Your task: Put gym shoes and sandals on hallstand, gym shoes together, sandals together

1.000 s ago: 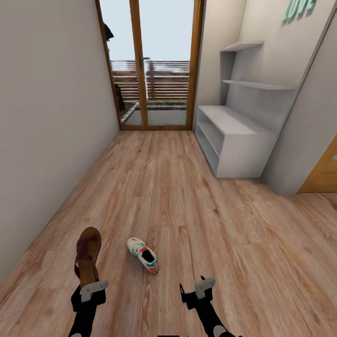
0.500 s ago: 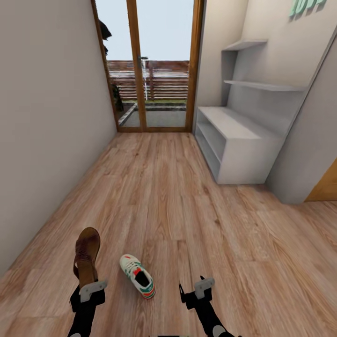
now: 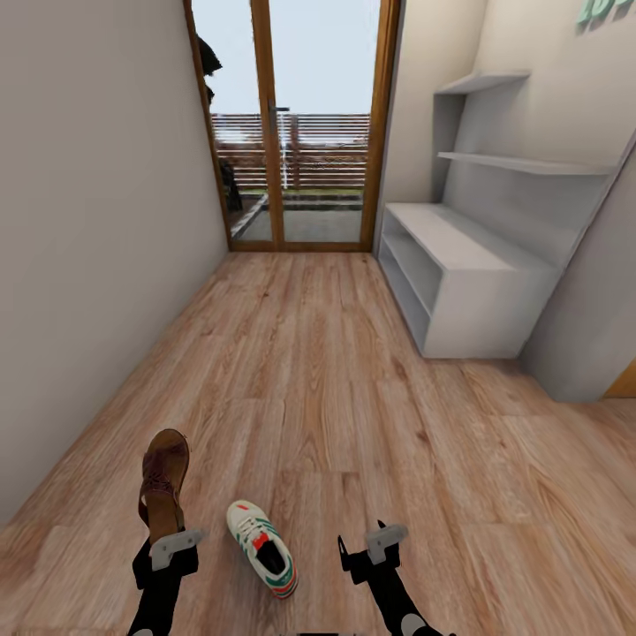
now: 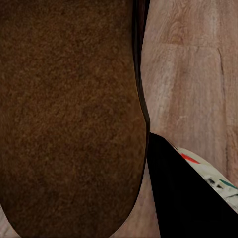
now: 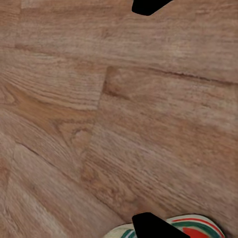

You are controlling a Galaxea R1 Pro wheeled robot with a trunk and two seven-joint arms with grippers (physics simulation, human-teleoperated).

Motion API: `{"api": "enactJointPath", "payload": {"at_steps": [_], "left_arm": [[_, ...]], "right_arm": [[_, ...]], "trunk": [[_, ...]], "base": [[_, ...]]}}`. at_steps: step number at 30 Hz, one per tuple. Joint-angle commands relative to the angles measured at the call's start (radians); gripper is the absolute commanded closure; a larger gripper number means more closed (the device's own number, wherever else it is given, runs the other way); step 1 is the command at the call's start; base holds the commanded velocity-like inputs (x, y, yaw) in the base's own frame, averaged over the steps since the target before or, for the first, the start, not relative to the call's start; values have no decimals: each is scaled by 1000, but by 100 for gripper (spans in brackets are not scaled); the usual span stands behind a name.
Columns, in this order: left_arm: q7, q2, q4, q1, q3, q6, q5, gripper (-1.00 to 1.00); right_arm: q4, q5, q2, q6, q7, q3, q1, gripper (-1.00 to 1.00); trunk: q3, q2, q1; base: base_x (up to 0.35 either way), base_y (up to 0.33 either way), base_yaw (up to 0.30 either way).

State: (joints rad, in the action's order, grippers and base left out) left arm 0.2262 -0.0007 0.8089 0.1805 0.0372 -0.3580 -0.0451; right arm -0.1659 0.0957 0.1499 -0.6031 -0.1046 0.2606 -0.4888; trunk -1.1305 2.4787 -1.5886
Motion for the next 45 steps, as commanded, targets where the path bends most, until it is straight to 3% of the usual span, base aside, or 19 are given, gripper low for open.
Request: {"api": "enactJointPath", "payload": {"at_steps": [1, 38, 41, 43, 45], "left_arm": [[2, 0, 0, 1, 0, -3, -1, 100], [3, 2, 0, 4, 1, -1, 8, 100], [2, 38, 6, 73, -1, 129, 10, 100], [-4, 53, 2, 176, -3, 235, 3, 100], [-6, 54, 1, 236, -5, 290, 3, 100]], "right_arm": [[1, 10, 0, -1, -10, 2, -1, -100], [2, 11, -1, 0, -10, 1, -1, -100], [-1, 13, -3, 0, -9, 3, -1, -100], [-31, 13, -2, 8, -9, 4, -1, -100], [-65, 13, -2, 23, -9, 5, 0, -100]], "trunk": [[-1, 0, 0], [-1, 0, 0], [-1, 0, 0], [-1, 0, 0], [-1, 0, 0]], "base": [[36, 0, 235], [3, 0, 266], [0, 0, 21], [0, 0, 6], [0, 0, 3]]}}
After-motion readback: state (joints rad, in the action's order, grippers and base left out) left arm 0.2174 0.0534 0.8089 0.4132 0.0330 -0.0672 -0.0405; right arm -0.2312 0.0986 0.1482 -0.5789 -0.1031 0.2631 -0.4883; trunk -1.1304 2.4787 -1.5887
